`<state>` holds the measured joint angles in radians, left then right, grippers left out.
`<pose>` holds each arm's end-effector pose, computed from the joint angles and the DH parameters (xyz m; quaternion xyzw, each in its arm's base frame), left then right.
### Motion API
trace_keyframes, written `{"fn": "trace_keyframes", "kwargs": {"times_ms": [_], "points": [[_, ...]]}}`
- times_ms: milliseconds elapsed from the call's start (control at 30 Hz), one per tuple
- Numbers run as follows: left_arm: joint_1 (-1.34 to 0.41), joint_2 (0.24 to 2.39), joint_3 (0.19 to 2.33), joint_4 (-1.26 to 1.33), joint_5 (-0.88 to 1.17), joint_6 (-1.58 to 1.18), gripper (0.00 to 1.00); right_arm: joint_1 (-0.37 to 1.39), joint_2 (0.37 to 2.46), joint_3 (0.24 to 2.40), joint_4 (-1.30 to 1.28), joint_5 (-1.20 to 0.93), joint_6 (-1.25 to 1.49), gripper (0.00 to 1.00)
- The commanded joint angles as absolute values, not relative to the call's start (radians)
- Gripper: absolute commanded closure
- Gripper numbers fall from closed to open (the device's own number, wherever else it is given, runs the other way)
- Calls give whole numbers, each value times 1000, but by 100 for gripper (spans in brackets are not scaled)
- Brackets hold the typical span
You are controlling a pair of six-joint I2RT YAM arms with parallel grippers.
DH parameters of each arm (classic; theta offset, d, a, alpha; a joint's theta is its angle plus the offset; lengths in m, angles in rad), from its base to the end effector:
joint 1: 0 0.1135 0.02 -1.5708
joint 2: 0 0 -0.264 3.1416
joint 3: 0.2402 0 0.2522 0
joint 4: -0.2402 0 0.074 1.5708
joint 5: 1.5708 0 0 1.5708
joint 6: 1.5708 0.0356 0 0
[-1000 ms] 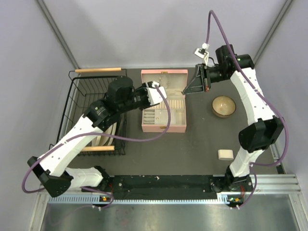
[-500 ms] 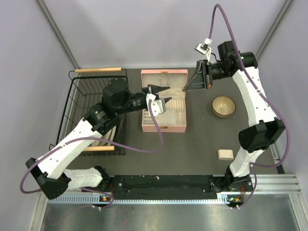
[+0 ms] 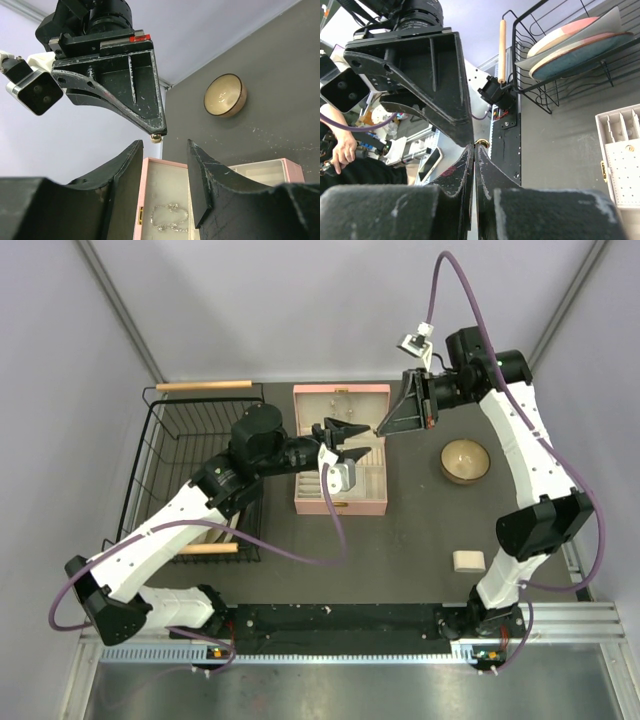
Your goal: Organize the mixed jewelry
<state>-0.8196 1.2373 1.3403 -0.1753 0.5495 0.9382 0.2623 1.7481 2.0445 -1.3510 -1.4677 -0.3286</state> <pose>0.1742 -0.2138 0.4403 0.6606 0.3073 -0.1595 0.6662 0.3015 0.1176 0.4347 -0.3726 0.6371 0.6409 0.2109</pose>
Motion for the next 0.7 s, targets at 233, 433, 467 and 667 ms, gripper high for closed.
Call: {"fn": "trace_keyframes", "kwargs": {"times_ms": [233, 433, 467, 667], "points": [[-825, 1235, 1310, -49, 541, 934, 55, 301, 1657, 2007, -1408, -1600, -334, 100], [-824, 1232, 1304, -37, 543, 922, 56, 311, 1655, 1997, -1407, -1594, -336, 100], [-824, 1232, 1302, -37, 546, 923, 56, 311, 1655, 1997, -1405, -1594, -336, 100], [-825, 1230, 1293, -37, 560, 920, 59, 313, 1654, 1996, -1404, -1591, -336, 100]]}}
